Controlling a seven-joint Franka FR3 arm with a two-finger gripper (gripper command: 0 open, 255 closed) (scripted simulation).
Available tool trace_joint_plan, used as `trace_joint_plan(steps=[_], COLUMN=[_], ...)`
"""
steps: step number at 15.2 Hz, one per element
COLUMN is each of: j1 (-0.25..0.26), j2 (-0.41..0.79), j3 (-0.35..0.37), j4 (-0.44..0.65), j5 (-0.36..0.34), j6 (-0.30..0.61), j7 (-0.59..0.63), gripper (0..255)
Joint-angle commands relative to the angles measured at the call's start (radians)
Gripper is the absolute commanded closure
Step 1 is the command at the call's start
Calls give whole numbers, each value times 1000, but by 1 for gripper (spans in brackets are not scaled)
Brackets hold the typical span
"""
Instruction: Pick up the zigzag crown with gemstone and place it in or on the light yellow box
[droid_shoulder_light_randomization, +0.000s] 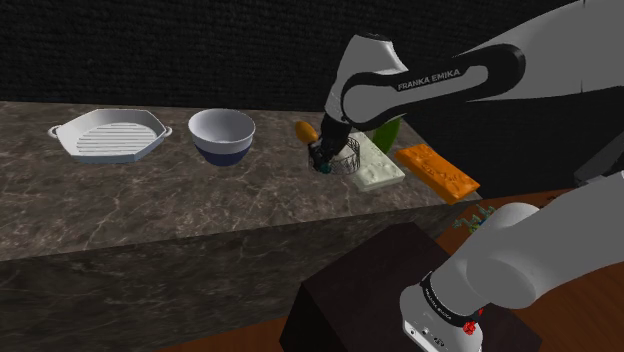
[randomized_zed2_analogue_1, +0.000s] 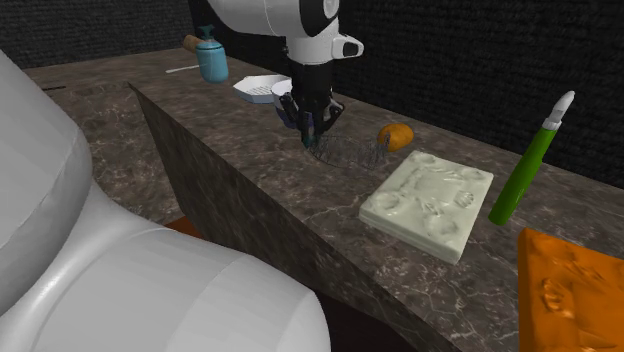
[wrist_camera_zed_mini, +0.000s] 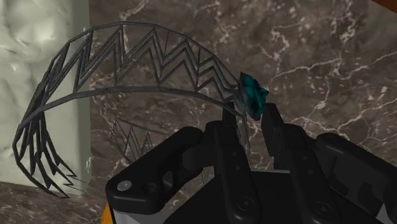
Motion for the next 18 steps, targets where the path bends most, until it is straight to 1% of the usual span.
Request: trace_joint_plan(steps=[1,6,12,18], j1=[0,-1,-68,-133], j2=[-12,-45,-52,-17], j3=[-1,-3,-113,-223], j4=[17,59,48,81], j5=[-1,-2,-33,-60], j6=[-30,-104,-107,-111], j7=[1,3,-153,-308], gripper=[255,255,255,255])
